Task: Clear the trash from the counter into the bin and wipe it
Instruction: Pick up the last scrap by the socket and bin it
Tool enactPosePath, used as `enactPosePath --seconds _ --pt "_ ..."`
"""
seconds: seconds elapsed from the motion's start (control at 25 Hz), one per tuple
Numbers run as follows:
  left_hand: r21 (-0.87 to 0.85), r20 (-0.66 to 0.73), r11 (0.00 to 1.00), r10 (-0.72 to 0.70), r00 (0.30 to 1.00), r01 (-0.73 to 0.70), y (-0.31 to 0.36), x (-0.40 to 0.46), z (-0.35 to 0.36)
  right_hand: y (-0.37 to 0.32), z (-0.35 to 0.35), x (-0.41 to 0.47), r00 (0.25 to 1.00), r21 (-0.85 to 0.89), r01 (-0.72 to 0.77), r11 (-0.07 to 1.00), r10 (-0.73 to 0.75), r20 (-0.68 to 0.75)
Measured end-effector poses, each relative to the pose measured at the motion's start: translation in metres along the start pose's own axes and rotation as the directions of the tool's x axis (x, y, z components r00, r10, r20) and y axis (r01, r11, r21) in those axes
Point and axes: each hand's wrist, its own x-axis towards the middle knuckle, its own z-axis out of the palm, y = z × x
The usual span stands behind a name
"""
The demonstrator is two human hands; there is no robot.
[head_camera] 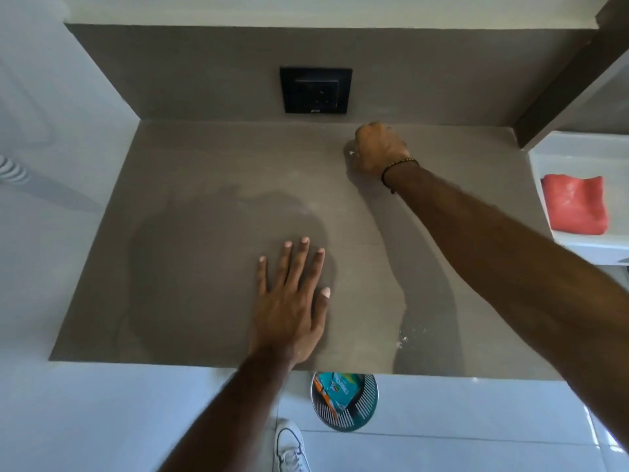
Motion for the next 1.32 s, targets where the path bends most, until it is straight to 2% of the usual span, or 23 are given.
enactPosePath --seconds 0.04,0.12,0.2,0.28,0.36,0.44,0.52,0.64,0.76,0.84,0.92,1.12,1.32 --pt "0.004 0.006 1.000 -0.004 1.000 0.004 0.000 0.001 0.000 0.000 -0.002 -0.018 1.000 0.080 -0.003 0.997 0.003 -0.001" --pt "0.006 0.016 1.000 0.001 1.000 -0.001 0.000 0.001 0.000 0.000 -0.002 -0.073 0.996 0.292 0.016 0.956 0.011 -0.089" --pt "0.013 0.007 1.000 -0.004 1.000 0.004 0.000 -0.001 0.001 -0.004 0.001 -0.142 0.964 0.470 0.093 0.878 0.040 -0.264" --pt "0.015 -0.002 1.000 -0.005 1.000 0.005 0.001 0.000 0.002 -0.008 0.012 -0.219 0.904 0.569 0.175 0.803 0.097 -0.415" --pt "0.016 -0.011 1.000 -0.005 1.000 0.005 0.002 -0.001 0.003 -0.012 0.033 -0.299 0.877 0.638 0.180 0.749 0.172 -0.449" --pt "0.031 -0.030 1.000 -0.001 1.000 0.002 0.001 -0.003 0.004 -0.013 0.070 -0.367 0.907 0.694 0.116 0.710 0.209 -0.365" --pt "0.041 -0.048 0.999 0.012 0.999 -0.010 0.001 -0.003 0.006 -0.009 0.113 -0.412 0.946 0.688 0.011 0.726 0.215 -0.242" --pt "0.042 -0.049 0.999 0.008 0.999 -0.006 -0.001 -0.003 0.006 -0.002 0.175 -0.437 0.983 0.560 -0.131 0.818 0.182 -0.037" --pt "0.043 -0.042 0.999 0.019 0.999 -0.017 -0.001 -0.002 0.005 0.005 0.213 -0.436 0.954 0.431 -0.289 0.855 0.220 0.203" --pt "0.040 -0.043 0.999 0.024 0.999 -0.022 -0.002 -0.002 0.006 0.015 0.226 -0.439 0.918 0.356 -0.359 0.863 0.257 0.303" --pt "0.038 -0.054 0.999 0.024 0.998 -0.022 -0.004 -0.002 0.010 0.024 0.226 -0.447 0.904 0.322 -0.392 0.862 0.295 0.311" --pt "0.030 -0.051 0.999 0.038 0.998 -0.036 -0.003 0.000 0.008 0.029 0.174 -0.464 0.930 0.362 -0.366 0.857 0.323 0.176" --pt "-0.049 0.149 0.999 0.001 0.989 0.007 0.007 -0.005 -0.025 0.018 0.084 -0.438 0.935 0.427 -0.300 0.853 0.352 -0.046"
